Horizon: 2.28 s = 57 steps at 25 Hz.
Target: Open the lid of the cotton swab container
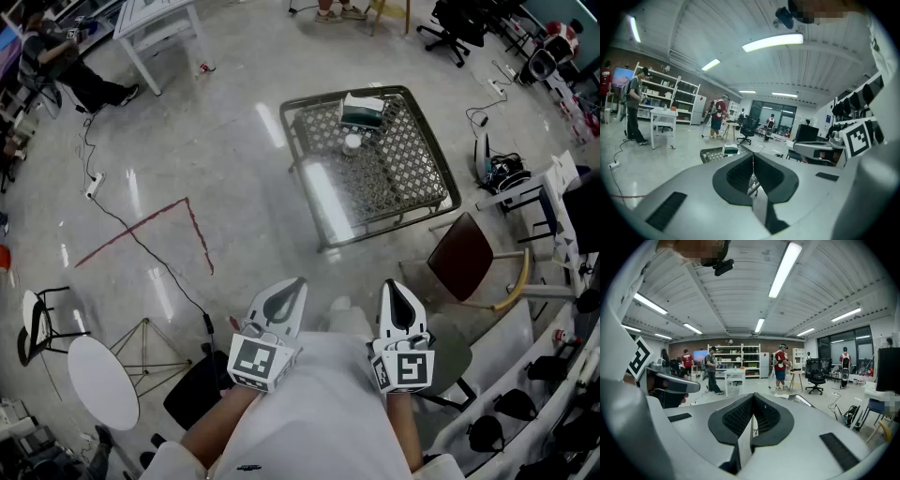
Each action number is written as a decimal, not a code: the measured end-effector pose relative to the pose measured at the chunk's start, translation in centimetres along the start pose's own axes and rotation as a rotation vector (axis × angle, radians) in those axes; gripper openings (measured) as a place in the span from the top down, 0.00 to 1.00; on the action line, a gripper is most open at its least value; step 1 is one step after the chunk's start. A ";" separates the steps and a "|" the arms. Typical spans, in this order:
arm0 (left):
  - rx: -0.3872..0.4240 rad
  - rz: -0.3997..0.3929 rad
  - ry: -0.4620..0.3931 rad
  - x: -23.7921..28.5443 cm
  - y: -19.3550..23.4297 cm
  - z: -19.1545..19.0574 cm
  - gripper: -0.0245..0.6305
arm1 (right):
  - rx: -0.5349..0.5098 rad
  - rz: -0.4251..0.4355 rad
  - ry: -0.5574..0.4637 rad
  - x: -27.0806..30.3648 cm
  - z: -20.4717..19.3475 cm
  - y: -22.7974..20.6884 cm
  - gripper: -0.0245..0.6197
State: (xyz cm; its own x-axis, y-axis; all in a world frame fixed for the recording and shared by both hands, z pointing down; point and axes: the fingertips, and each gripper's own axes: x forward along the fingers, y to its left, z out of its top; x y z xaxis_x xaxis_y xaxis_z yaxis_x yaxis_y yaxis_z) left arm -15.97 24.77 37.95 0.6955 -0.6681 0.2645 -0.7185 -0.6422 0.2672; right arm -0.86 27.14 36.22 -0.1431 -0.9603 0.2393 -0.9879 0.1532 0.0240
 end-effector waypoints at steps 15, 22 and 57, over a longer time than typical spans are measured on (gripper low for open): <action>0.036 0.081 0.007 -1.2 -4.6 0.1 0.95 | 0.014 0.082 -0.059 -3.7 0.6 -0.7 0.96; 0.045 0.128 0.017 0.8 -6.2 0.3 0.95 | 0.019 0.105 -0.052 -4.1 0.1 -4.0 0.96; 0.024 0.008 0.032 23.3 -1.2 8.1 0.95 | 0.024 0.020 0.009 10.4 2.4 -18.9 0.96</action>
State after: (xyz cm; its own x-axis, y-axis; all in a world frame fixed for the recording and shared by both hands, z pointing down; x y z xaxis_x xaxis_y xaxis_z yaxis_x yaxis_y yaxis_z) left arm 1.04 6.95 36.31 0.6895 -0.6611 0.2959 -0.7236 -0.6460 0.2430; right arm 16.15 13.75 35.93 -0.1626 -0.9551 0.2478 -0.9860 0.1667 -0.0045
